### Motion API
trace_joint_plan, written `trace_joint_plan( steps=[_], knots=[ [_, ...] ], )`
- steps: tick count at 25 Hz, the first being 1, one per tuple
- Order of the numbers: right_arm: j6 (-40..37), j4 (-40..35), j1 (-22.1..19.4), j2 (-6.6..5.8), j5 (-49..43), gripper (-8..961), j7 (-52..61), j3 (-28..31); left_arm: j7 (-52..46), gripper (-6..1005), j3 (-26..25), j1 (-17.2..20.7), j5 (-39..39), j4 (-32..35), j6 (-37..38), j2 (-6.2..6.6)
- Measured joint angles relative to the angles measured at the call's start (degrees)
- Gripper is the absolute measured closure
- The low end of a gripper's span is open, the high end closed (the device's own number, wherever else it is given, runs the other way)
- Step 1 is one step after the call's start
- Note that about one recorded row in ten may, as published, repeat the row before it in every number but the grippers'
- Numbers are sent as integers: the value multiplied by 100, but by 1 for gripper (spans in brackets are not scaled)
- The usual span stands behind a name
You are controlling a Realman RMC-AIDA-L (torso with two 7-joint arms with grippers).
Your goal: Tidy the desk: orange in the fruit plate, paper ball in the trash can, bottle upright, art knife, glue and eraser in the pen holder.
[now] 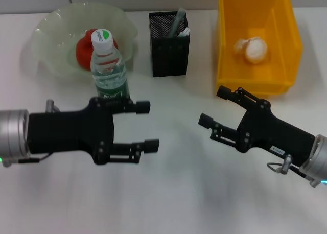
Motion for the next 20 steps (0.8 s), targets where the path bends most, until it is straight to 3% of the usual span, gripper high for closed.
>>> trace_joint_plan(
  steps=[8, 13, 20],
  knots=[
    [-721, -1216, -560, -99, -1125, 129, 43, 62, 431, 197, -181, 7, 257, -519, -128, 15],
    [-1090, -1638, -830, -90, -1296, 129, 46, 383, 522, 197, -272, 72, 307, -604, -50, -13],
    [-1404, -1635, -871, -105, -1420, 129, 187, 502, 1361, 197, -401, 235, 275, -806, 93, -200]
  ],
)
